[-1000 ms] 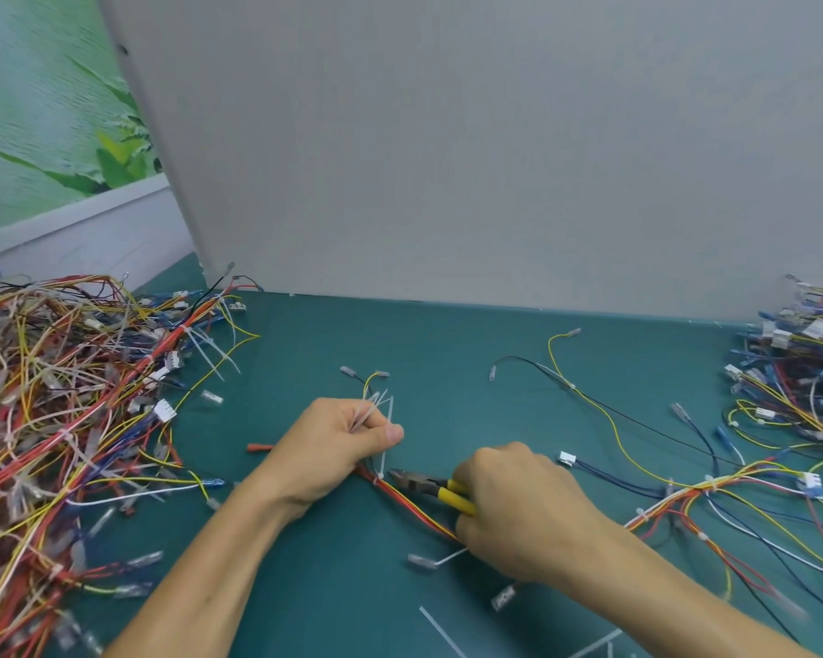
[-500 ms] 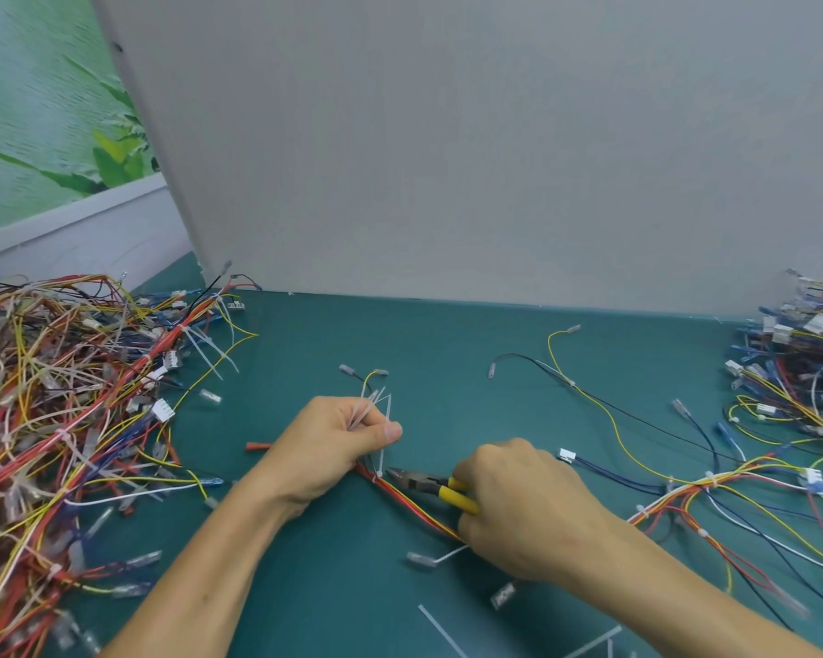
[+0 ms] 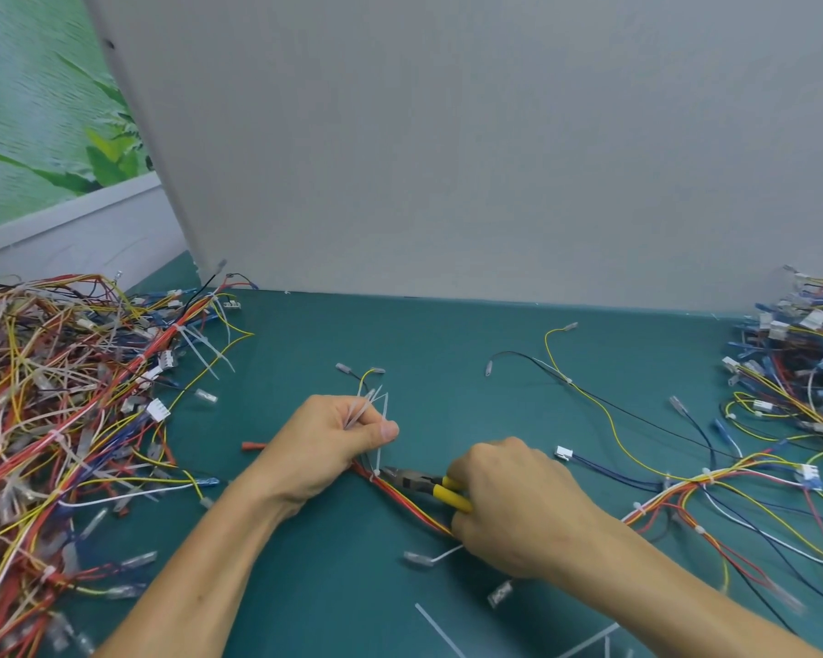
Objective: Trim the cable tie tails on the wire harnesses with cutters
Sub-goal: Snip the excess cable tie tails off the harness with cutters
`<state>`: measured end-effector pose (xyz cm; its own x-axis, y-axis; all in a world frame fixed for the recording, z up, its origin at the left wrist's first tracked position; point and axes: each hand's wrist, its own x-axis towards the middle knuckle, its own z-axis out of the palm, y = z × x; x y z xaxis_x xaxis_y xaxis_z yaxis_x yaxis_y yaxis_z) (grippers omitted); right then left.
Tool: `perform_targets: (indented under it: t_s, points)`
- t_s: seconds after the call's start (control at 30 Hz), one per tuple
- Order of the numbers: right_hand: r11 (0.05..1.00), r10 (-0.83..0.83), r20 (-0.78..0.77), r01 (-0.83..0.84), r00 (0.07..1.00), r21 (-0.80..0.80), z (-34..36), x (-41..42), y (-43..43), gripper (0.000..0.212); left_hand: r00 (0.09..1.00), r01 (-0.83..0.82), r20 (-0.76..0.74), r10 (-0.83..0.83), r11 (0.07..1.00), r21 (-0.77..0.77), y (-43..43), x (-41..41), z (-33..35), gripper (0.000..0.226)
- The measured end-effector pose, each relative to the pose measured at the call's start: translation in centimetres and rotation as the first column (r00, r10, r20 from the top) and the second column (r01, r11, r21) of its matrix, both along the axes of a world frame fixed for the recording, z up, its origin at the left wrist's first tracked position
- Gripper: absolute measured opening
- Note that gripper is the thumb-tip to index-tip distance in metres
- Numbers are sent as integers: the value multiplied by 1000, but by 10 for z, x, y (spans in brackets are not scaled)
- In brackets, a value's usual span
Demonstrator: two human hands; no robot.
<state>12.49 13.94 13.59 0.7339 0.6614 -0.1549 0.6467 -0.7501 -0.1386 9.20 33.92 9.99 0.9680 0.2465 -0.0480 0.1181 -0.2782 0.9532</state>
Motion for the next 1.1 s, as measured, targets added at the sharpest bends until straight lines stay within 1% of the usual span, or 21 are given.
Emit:
perform_targets:
  t_s: [0.3,0.5,0.67,0.73,0.8,0.87,0.97,1.03,1.1]
  points:
    - [1000,10,5,-10,1000,-1,0,-1,5,8,1000,-2,2,2,1000,-13,1,-1,1,23]
    - [1000,28,-1,-28,1000,-12,-1,-1,8,3,1000,-6,-1,6,1000,-9,0,-1,0,26]
    - [998,51,70,-48,996,-40,-3,-3,10,15,1000,-1,2,1,1000,9,0,0,0,27]
    - [996,65,78,-60,995,-62,-3,-5,12,25,1000,-4,2,4,1000,16,0,0,-1,28]
    - [996,71,77,-66,995,-60,-4,-6,14,27,1000,-18,9,18,1000,10,0,-1,0,31]
    - [998,54,89,-52,995,-24,-3,-4,10,16,999,-25,36,23,998,53,-2,-3,3,31]
    - [999,-17,117,11,993,51,3,6,-7,0,994,-34,109,13,980,198,-10,-9,17,30]
    - [995,-81,146,71,986,72,4,15,-28,9,990,-14,136,-31,947,320,-23,-15,30,33]
    - [988,-130,164,115,978,99,5,24,-49,5,985,50,125,-115,902,428,-41,-24,42,37]
